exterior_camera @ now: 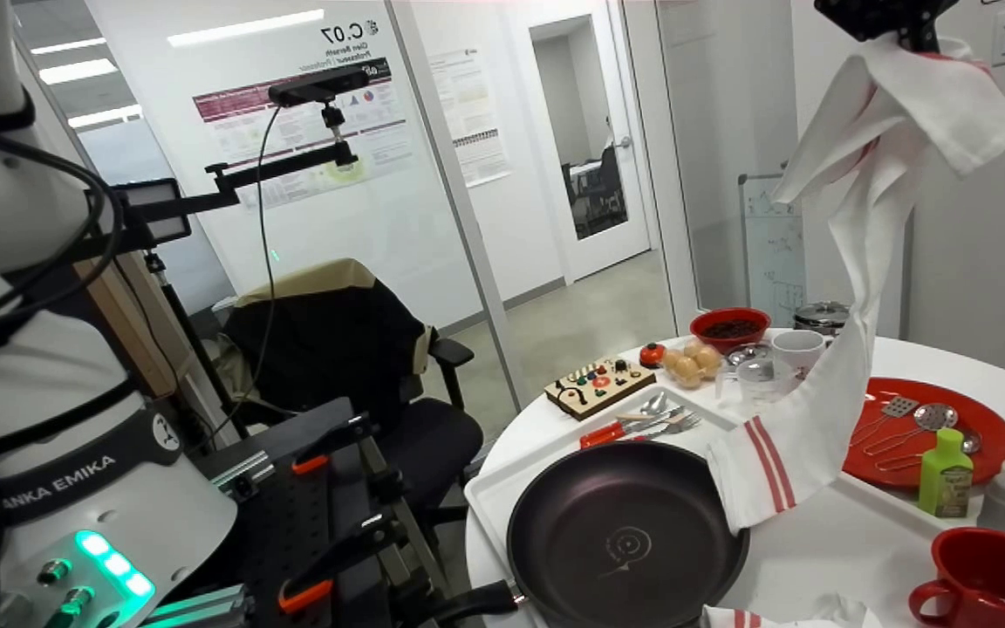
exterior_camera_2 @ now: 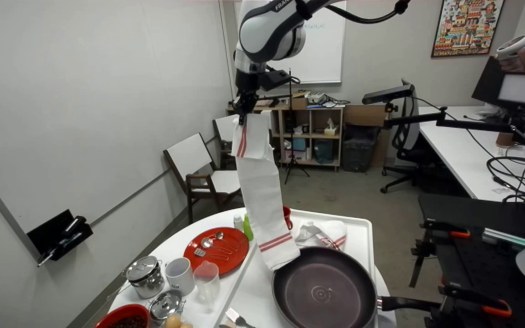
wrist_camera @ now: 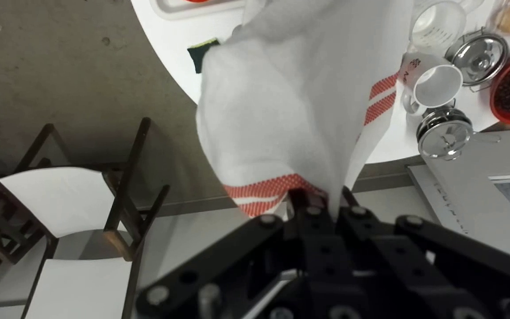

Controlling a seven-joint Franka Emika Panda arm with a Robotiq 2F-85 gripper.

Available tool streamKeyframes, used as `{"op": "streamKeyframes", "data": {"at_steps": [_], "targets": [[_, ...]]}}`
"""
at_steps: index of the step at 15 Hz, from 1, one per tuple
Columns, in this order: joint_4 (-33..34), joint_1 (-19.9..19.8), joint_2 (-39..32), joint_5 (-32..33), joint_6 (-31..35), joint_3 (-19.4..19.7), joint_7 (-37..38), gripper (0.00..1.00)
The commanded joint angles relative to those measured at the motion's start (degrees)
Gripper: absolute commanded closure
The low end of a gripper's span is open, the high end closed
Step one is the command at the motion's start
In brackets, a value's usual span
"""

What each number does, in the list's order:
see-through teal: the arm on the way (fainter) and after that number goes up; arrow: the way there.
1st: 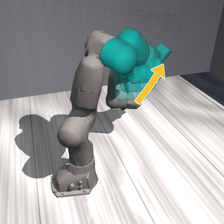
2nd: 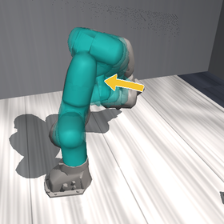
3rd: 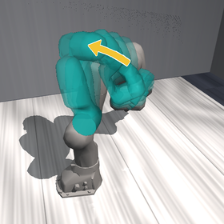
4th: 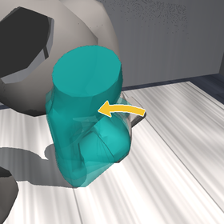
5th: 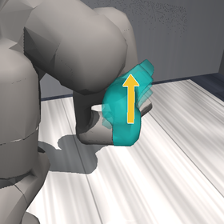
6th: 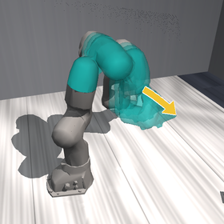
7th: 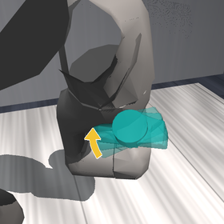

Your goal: Use the red and white towel to wipe the pan

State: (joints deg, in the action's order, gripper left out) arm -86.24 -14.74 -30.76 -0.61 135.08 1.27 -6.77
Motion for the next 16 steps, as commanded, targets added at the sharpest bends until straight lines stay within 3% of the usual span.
{"op": "streamKeyframes", "data": {"at_steps": [1,6,9,16], "targets": [[8.2,0.6,-3.3,-2.2,-4.6,1.4,1.9,0.99],[12.1,0.9,-5.8,-1.7,-6.5,1.8,2.5,0.99],[10.3,1.2,-5.6,-1.4,-5.7,1.5,1.6,0.99],[-3.2,1.0,1.0,-1.6,-1.6,0.1,-4.3,0.99]]}}
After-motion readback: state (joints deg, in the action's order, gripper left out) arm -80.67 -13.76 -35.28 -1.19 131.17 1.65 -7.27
